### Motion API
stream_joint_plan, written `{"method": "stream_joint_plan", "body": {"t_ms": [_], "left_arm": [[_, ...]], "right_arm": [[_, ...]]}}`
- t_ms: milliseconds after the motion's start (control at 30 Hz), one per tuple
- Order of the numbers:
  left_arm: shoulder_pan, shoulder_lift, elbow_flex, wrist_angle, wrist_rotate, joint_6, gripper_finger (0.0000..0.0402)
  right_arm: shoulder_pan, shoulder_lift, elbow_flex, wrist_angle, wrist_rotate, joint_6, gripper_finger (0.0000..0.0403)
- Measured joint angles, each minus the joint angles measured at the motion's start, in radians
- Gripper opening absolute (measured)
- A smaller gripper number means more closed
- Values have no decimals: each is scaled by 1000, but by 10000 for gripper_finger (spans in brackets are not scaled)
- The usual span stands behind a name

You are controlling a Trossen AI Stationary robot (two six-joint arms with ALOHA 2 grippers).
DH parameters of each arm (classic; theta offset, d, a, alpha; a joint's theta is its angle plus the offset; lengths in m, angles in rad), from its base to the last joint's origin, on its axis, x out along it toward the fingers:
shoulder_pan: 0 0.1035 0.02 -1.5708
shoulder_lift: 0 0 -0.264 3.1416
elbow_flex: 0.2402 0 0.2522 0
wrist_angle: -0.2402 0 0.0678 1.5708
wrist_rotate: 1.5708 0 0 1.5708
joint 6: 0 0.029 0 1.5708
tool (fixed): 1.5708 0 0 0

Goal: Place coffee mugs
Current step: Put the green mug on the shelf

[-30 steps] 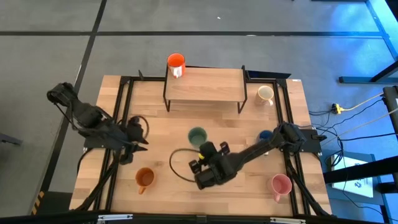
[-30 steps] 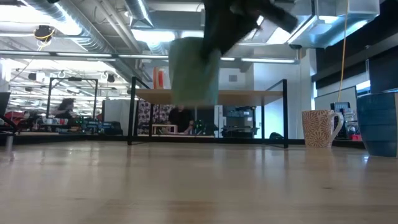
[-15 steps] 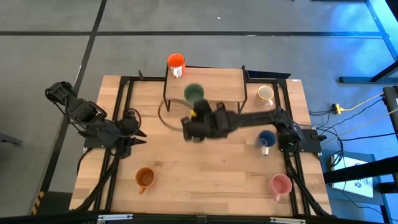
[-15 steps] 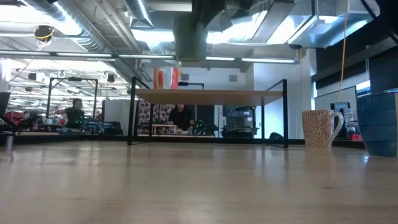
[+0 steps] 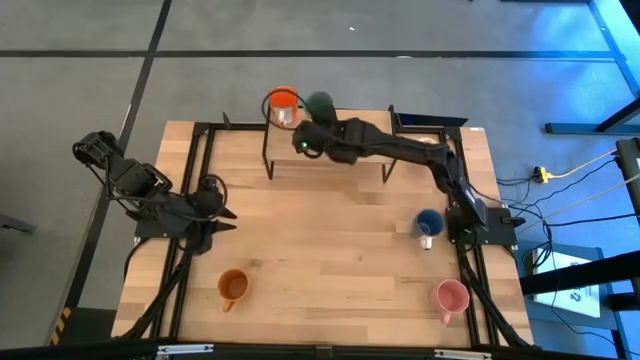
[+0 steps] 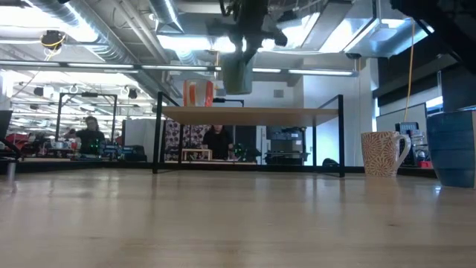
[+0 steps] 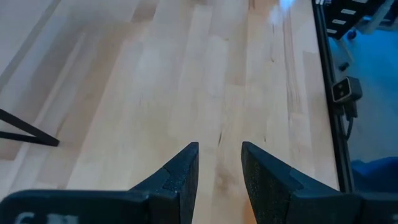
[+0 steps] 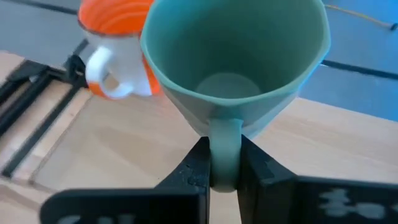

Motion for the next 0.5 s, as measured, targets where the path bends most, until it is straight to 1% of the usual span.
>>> {"method": "stream_joint_plan", "body": {"t_ms": [100,167,233,333,400,500], "left_arm": [[0,0,0,0,-17,1,115],[0,0,0,1,-22,1,115],[0,-1,0,0,-23,1,115],[0,0,0,-1,-23,17,115],[0,0,0,-2,-23,26,115],[0,0,0,-1,-23,28,115]], "right_arm": [[-38,13,0,30,-58,-20,23],[-59,25,0,44,-66,-19,23],[-76,29,-1,51,-110,-19,23],[-89,37,0,99,-98,-22,23],[-100,38,-1,83,-118,-21,23],[-114,38,-32,138,-133,-21,23]]}}
